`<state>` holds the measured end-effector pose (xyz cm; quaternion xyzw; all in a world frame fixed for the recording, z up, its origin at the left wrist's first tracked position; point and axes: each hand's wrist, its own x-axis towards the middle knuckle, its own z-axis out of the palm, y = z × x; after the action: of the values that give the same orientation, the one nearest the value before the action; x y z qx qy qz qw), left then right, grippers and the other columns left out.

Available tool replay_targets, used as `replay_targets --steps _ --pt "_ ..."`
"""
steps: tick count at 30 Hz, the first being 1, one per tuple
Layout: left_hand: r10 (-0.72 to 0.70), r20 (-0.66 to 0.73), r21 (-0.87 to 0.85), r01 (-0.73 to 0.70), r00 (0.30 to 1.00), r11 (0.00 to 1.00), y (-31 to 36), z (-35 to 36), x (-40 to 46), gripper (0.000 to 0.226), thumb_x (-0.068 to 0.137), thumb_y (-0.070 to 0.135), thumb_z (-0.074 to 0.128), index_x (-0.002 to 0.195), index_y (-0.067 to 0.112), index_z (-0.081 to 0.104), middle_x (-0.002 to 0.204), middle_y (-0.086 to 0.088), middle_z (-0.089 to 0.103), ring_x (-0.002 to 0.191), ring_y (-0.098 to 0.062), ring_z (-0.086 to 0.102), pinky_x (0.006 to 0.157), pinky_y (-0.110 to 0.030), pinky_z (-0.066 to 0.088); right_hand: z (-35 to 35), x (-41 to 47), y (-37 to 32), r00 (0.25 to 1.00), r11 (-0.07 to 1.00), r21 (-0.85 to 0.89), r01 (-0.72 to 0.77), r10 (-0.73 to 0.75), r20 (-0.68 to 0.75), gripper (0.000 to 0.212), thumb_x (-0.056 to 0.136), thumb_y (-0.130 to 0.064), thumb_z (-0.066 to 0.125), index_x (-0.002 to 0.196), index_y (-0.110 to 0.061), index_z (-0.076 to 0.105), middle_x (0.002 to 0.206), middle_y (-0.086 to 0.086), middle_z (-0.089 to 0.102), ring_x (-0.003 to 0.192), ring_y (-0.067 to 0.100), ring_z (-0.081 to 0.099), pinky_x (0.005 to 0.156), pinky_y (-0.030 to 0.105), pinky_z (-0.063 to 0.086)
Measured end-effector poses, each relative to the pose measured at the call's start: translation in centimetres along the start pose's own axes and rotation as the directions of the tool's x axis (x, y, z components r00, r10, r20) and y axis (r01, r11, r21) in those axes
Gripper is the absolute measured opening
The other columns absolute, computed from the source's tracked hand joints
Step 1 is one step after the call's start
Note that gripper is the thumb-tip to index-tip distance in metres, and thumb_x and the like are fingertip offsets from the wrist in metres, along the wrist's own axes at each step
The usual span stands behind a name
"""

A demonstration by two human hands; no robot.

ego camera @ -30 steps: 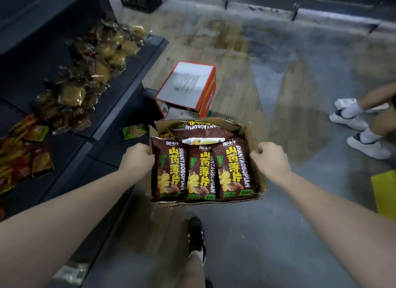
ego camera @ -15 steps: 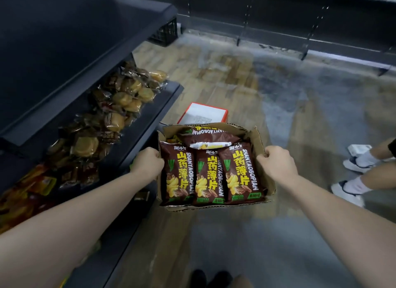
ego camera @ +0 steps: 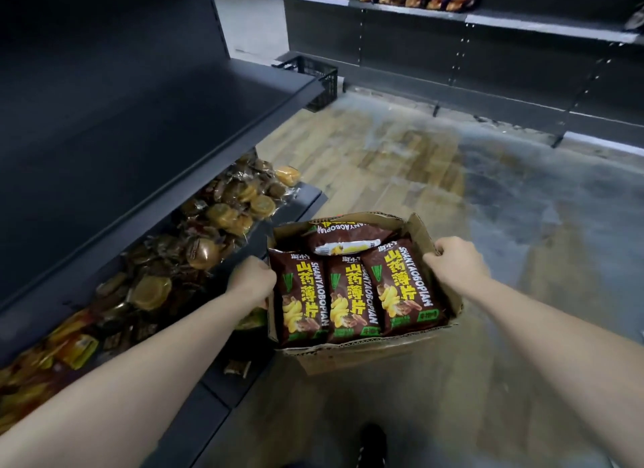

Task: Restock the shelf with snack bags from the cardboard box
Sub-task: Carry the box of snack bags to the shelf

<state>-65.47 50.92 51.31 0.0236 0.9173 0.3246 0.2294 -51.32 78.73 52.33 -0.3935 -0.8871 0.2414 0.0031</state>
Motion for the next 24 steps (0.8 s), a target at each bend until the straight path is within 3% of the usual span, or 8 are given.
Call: replay_targets --steps 6,10,13,15,18,21,24 --pt "-0.099 -0.008 -0.09 0.098 0.995 0.991 1.5 0.1 3.2 0.021 0.088 0.006 0.045 0.076 0.003 0.062 0.082 -0.014 0.066 0.073 -0.031 0.066 0.063 -0.039 0.06 -0.4 6.4 -2.7 0.998 0.995 -0.085 0.051 -0.048 0.033 0.027 0.083 -0.026 0.055 0.061 -0.013 0.046 0.081 0.011 0.059 0.079 0.033 0.057 0.067 0.031 0.042" --pt "-0.149 -0.011 -0.127 0.147 0.989 0.981 2.1 0.1 6.3 0.02 0.089 0.003 0.047 0.073 0.005 0.059 0.088 -0.016 0.067 0.075 -0.032 0.068 0.065 -0.043 0.06 0.1 10.4 -4.4 0.994 0.99 -0.121 0.073 -0.063 0.089 0.02 0.084 -0.027 0.055 0.068 -0.014 0.054 0.086 0.012 0.063 0.081 0.033 0.059 0.067 0.031 0.043" --pt "-0.182 -0.008 -0.128 0.18 0.983 0.975 2.8 0.2 8.8 0.018 0.089 0.001 0.047 0.074 0.004 0.057 0.088 -0.017 0.065 0.078 -0.033 0.067 0.063 -0.04 0.06 0.9 13.3 -5.6 0.99 0.985 -0.151 0.086 -0.068 0.121 0.016 0.085 -0.028 0.055 0.077 -0.016 0.06 0.088 0.011 0.063 0.081 0.033 0.058 0.068 0.032 0.044" --pt "-0.203 0.005 -0.131 0.202 0.979 0.97 3.1 0.4 10.5 0.013 0.089 0.0 0.047 0.081 0.001 0.058 0.088 -0.017 0.063 0.08 -0.034 0.067 0.058 -0.037 0.058 1.5 15.1 -6.4 0.987 0.981 -0.17 0.093 -0.068 0.149 0.018 0.085 -0.029 0.055 0.075 -0.016 0.061 0.087 0.011 0.064 0.08 0.032 0.059 0.067 0.031 0.045" --pt "-0.235 0.019 -0.151 0.235 0.972 0.96 3.1 0.8 12.8 0.013 0.088 -0.001 0.047 0.09 -0.003 0.06 0.093 -0.02 0.064 0.084 -0.035 0.066 0.063 -0.041 0.059 2.1 17.5 -7.5 0.983 0.977 -0.191 0.098 -0.065 0.171 0.019 0.085 -0.028 0.054 0.072 -0.015 0.059 0.084 0.01 0.063 0.079 0.031 0.059 0.067 0.031 0.043" --pt "-0.261 0.009 -0.145 0.26 0.965 0.955 3.0 1.3 14.6 0.014 0.089 0.001 0.048 0.089 -0.001 0.062 0.088 -0.019 0.067 0.077 -0.034 0.068 0.064 -0.043 0.06 3.0 19.7 -8.3 0.978 0.974 -0.194 0.115 -0.078 0.191 0.023 0.085 -0.028 0.054 0.069 -0.012 0.058 0.082 0.009 0.063 0.079 0.03 0.061 0.068 0.031 0.046" --pt "-0.284 0.005 -0.166 0.281 0.959 0.945 3.0 1.9 15.7 0.015 0.088 0.001 0.049 0.086 0.0 0.064 0.079 -0.015 0.067 0.067 -0.031 0.068 0.052 -0.035 0.058 3.8 22.1 -9.2 0.97 0.965 -0.217 0.146 -0.096 0.224 0.023 0.083 -0.031 0.055 0.069 -0.012 0.055 0.083 0.01 0.065 0.081 0.03 0.063 0.07 0.033 0.05"
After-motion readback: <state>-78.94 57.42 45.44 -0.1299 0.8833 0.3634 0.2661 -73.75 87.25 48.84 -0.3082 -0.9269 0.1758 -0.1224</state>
